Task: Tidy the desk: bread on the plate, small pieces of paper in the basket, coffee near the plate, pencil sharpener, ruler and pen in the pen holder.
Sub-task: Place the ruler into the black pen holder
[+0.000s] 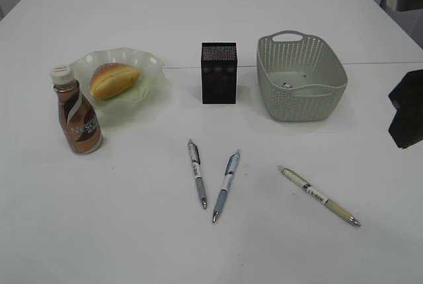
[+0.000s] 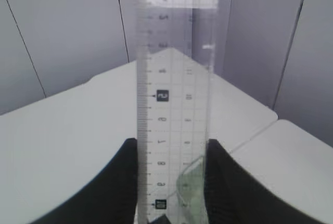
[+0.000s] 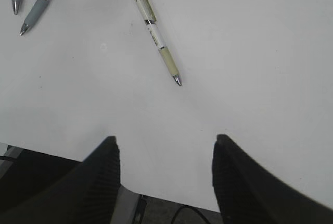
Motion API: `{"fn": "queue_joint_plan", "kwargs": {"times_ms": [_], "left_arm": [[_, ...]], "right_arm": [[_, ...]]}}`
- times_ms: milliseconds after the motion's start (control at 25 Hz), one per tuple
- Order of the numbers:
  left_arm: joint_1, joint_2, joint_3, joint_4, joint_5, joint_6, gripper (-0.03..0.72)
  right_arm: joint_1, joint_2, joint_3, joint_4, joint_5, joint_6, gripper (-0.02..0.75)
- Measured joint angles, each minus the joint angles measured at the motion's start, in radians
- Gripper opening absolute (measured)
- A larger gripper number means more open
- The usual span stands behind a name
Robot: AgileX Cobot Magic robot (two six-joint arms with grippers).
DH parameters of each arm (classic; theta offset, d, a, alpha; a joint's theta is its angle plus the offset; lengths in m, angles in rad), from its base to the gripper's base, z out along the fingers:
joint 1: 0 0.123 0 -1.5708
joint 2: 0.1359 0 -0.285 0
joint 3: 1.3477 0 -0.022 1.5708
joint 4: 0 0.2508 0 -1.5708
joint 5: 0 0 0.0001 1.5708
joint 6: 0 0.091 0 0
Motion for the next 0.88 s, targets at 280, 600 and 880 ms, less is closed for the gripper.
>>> {"fn": "queue_joint_plan", "kwargs": {"times_ms": [280,600,880], "left_arm": [[0.0,0.0,0.303,0.0,-0.518,0.0,0.26],[0.0,0.011,0.663,0.015,-1.121,0.002,0.26],[0.0,0.119,0.683,0.0,-1.242,0.002,0.26]], "right_arm": [[0.0,0.0,0.0,-0.018,0.0,0.0,0.447],[0.0,0.0,0.0,-0.052,0.0,0.0,0.447],[0.0,0.0,0.0,-0.067,0.0,0.002,0.447]]}}
